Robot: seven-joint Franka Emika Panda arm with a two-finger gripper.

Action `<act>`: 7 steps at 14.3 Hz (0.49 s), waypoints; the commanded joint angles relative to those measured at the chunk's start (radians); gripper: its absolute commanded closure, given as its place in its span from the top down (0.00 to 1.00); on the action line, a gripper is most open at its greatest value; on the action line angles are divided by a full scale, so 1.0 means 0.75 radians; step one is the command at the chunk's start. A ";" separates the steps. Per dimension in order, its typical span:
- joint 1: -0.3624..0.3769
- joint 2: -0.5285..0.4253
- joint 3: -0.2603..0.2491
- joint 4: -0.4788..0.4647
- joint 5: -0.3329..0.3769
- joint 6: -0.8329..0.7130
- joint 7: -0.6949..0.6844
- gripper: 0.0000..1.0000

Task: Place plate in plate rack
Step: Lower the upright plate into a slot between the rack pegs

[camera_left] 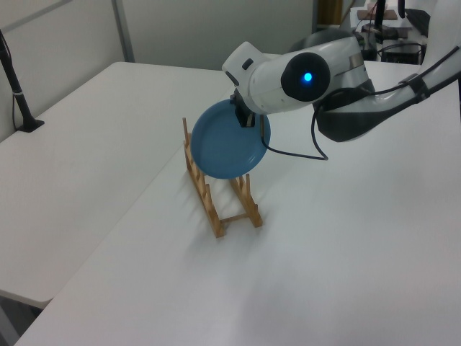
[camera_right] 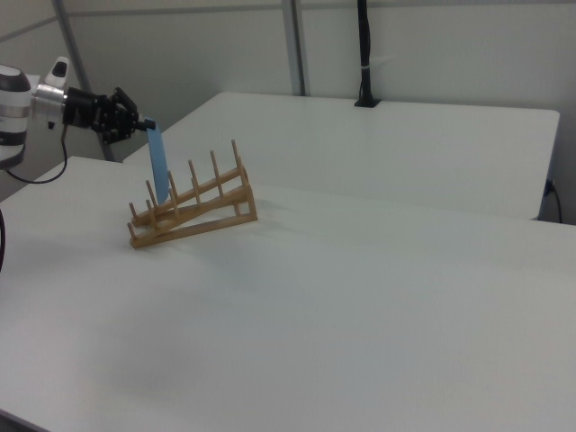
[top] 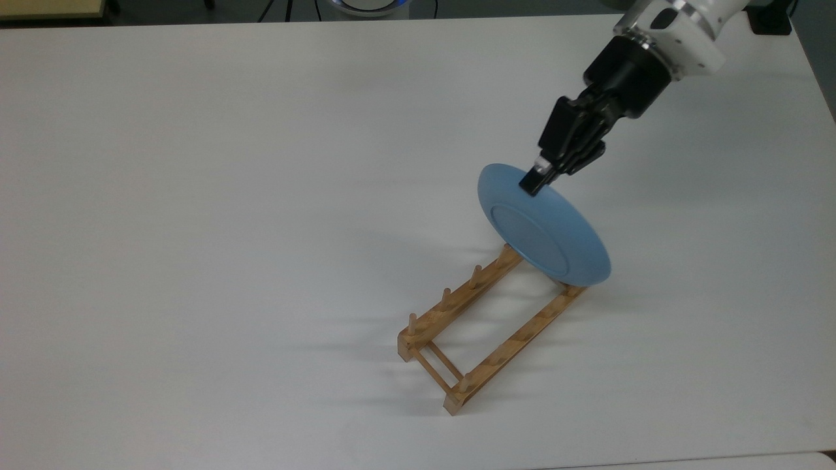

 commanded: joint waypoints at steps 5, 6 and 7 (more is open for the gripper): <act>-0.033 0.071 0.020 0.002 -0.037 0.016 0.034 0.41; -0.033 0.079 0.020 0.000 -0.037 0.058 0.064 0.51; -0.033 0.081 0.020 -0.004 -0.037 0.091 0.117 0.65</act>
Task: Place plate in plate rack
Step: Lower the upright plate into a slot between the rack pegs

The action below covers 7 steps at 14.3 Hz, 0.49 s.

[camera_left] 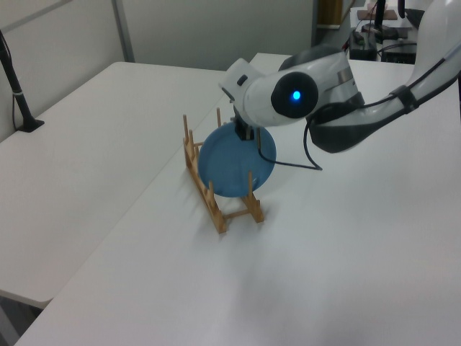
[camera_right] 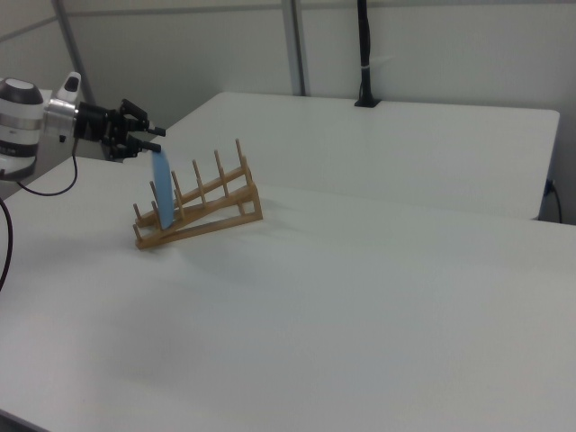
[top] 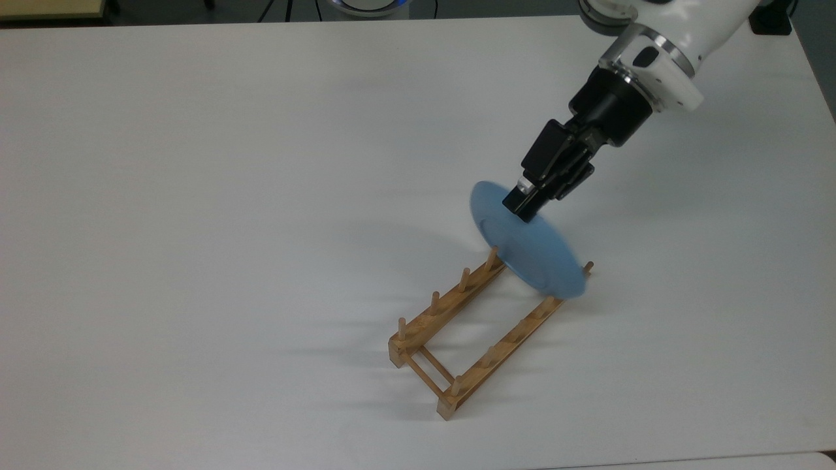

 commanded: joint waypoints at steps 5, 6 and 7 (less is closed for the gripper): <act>-0.003 0.007 0.023 -0.001 -0.016 0.079 0.302 1.00; -0.005 0.007 0.035 -0.001 -0.014 0.093 0.347 1.00; -0.009 0.007 0.045 -0.003 -0.014 0.114 0.386 1.00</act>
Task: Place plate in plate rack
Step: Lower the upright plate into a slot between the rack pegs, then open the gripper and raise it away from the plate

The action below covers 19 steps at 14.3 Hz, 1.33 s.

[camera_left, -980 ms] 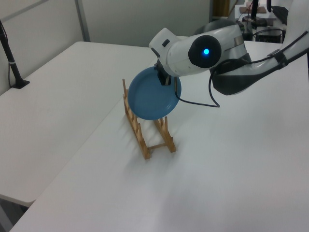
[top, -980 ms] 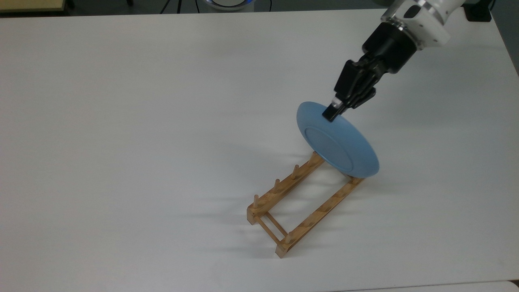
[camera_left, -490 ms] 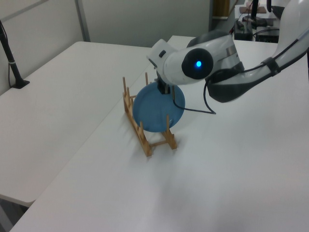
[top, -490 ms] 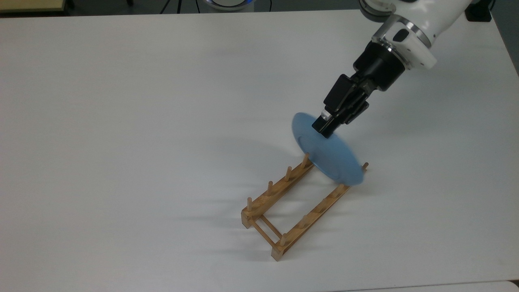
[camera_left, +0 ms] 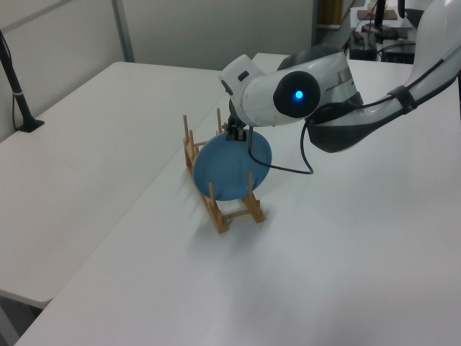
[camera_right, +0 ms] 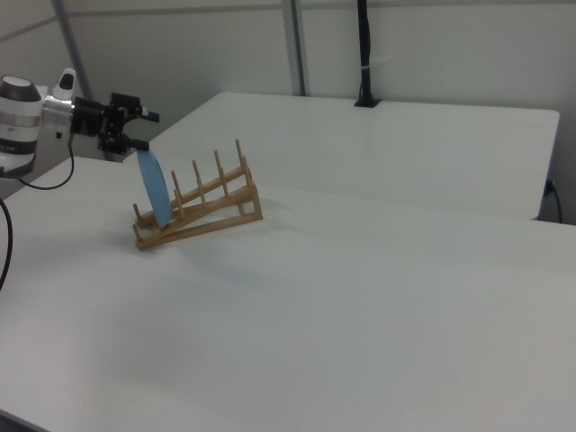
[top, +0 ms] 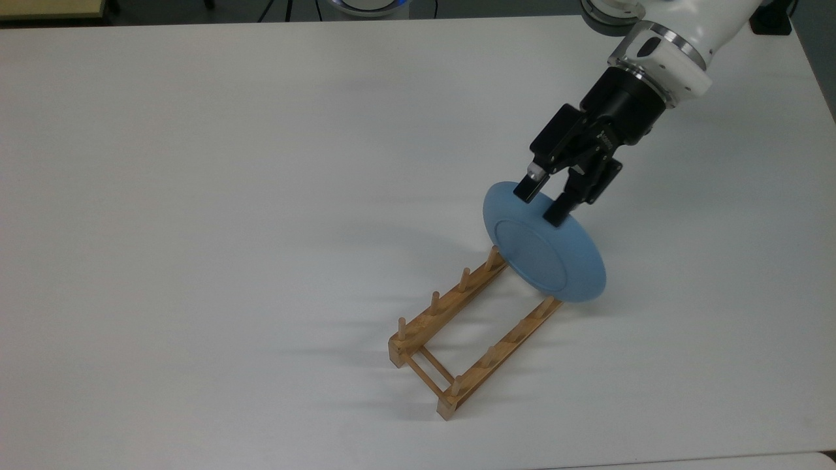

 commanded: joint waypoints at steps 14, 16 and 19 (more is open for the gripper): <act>-0.107 0.008 0.014 -0.035 -0.008 0.115 0.146 1.00; -0.112 0.008 -0.029 -0.035 -0.008 0.164 0.146 1.00; -0.126 -0.001 -0.035 -0.035 -0.006 0.166 0.156 1.00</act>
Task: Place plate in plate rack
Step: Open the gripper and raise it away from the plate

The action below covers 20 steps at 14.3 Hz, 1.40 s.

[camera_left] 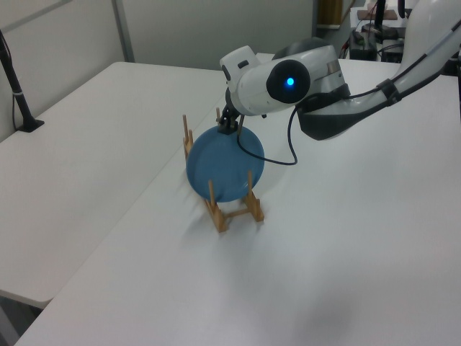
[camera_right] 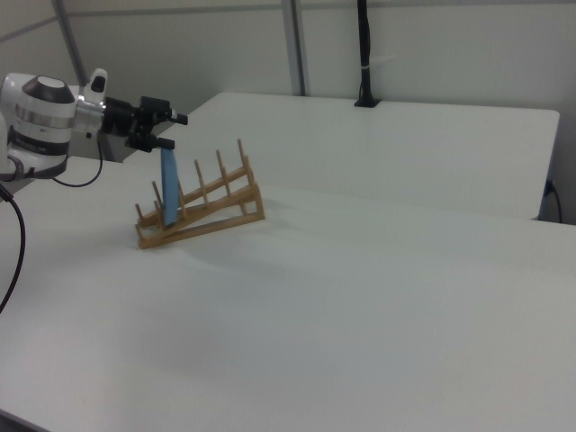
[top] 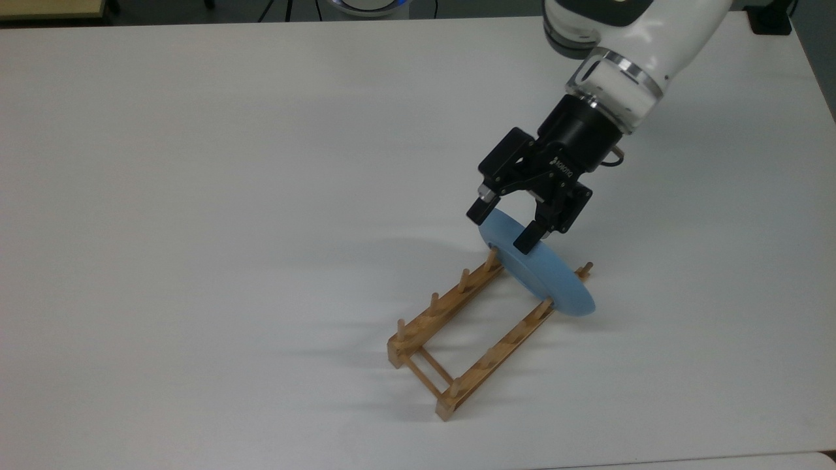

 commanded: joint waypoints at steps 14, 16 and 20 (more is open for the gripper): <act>-0.079 -0.284 0.009 -0.042 0.875 0.202 0.240 1.00; -0.124 -0.347 0.053 -0.097 1.150 0.183 0.150 1.00; -0.277 -0.483 0.129 -0.245 1.410 -0.125 -0.152 1.00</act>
